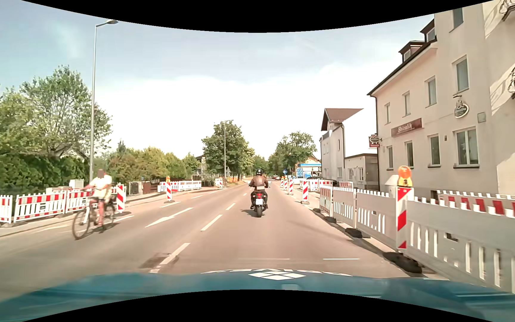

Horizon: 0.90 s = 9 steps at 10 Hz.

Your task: Follow the waypoints while adhering to traffic rules and regulations

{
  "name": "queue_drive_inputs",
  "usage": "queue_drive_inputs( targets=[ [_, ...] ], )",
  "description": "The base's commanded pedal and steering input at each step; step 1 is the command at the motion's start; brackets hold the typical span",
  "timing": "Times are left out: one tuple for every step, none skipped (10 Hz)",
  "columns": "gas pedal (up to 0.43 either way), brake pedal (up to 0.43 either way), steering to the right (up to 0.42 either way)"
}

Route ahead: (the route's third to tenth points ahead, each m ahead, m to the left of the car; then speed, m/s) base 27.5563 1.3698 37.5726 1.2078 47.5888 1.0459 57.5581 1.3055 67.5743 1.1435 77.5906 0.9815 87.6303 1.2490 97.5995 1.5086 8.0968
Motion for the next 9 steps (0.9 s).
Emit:
queue_drive_inputs(
  targets=[
    [0.067,0.0,-0.001],
    [0.067,0.0,-0.001],
    [0.067,0.0,-0.001],
    [0.067,0.0,-0.001],
    [0.067,0.0,-0.001],
    [0.067,0.0,-0.001],
    [0.067,0.0,-0.001],
    [0.067,0.0,-0.004],
    [0.067,0.0,-0.009]
  ],
)
